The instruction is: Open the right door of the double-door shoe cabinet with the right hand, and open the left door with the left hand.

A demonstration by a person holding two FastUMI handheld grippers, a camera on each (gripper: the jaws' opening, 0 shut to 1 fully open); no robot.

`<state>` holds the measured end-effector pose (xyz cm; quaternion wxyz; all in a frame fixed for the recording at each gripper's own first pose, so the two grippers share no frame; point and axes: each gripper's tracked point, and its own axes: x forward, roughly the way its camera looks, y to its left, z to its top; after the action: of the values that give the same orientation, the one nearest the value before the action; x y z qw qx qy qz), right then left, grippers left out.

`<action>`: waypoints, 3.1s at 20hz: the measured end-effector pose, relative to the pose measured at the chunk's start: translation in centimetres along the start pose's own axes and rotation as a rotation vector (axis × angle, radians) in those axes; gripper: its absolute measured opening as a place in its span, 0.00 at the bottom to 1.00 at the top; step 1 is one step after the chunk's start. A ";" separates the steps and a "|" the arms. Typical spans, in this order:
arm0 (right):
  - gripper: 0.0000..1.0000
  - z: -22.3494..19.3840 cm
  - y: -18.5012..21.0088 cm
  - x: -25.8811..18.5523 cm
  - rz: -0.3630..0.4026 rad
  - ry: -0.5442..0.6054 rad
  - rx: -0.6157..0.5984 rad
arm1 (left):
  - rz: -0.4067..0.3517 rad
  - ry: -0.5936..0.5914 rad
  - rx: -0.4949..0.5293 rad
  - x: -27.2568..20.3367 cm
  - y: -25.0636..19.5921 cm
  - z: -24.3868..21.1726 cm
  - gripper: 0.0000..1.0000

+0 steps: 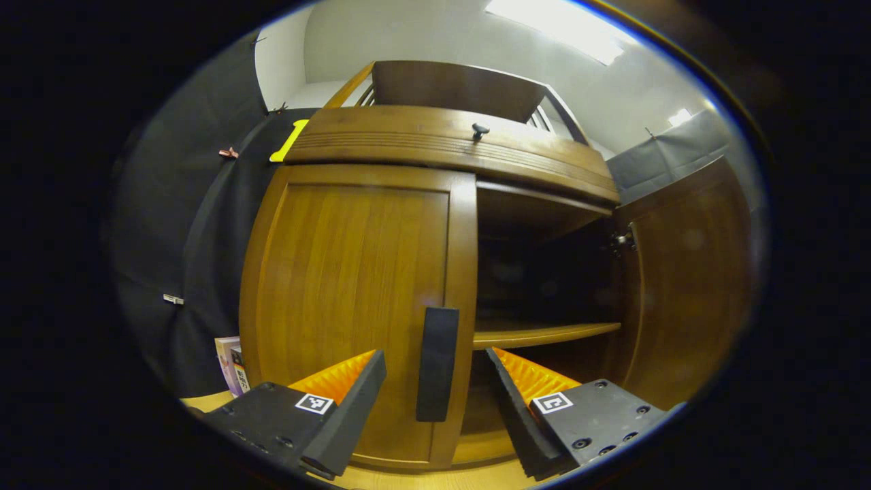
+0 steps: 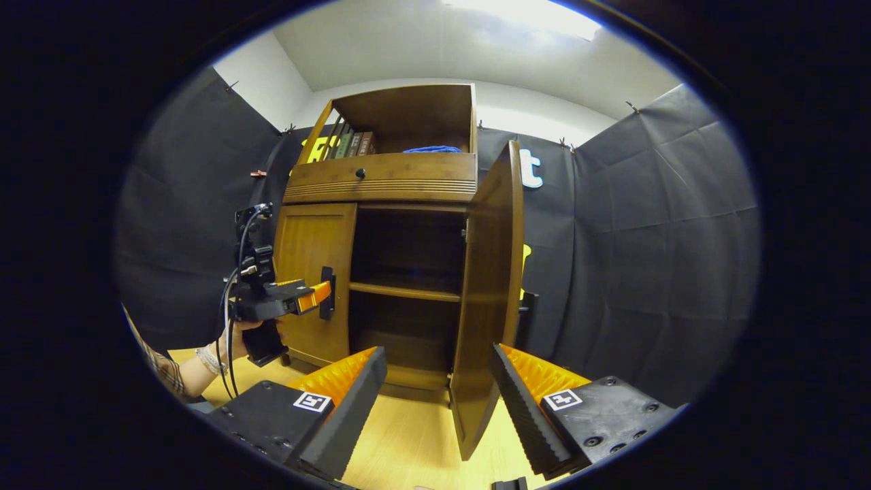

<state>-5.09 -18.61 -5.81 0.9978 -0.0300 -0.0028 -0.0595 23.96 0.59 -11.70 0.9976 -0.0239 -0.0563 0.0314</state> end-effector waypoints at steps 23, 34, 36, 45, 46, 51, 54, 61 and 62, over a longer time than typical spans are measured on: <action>0.96 -2.5 -3.3 0.2 -0.068 0.058 -0.031 | -0.015 0.021 0.055 3.7 -0.6 -1.9 0.31; 0.97 0.0 2.7 -2.5 0.043 0.017 0.017 | -0.123 0.100 0.005 -2.9 0.4 -0.6 0.29; 0.97 0.0 3.7 -2.8 0.061 0.018 0.021 | -0.139 0.105 -0.004 -4.6 0.9 -0.4 0.30; 0.97 -0.2 8.3 -4.2 0.128 0.053 0.051 | -0.194 0.115 -0.002 -10.9 4.4 1.0 0.31; 0.97 -0.3 8.8 -4.3 0.134 0.052 0.058 | -0.199 0.118 -0.001 -11.5 4.9 1.2 0.31; 0.97 -0.4 10.1 -4.2 0.174 0.065 0.088 | -0.190 0.124 0.017 -14.0 7.2 1.8 0.30; 0.97 -0.3 10.5 -4.3 0.183 0.068 0.075 | -0.162 0.118 0.037 -15.1 8.5 2.1 0.30; 0.97 -0.1 11.9 -3.7 0.208 0.053 0.076 | -0.086 0.102 0.092 -17.4 12.1 2.8 0.27; 0.97 0.0 12.1 -3.5 0.212 0.054 0.075 | -0.078 0.101 0.092 -17.6 12.6 2.9 0.26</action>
<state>-7.16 -6.21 -6.61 0.9986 0.0089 0.0249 0.0456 5.43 12.15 -11.44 0.9997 0.0225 -0.0055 -0.0060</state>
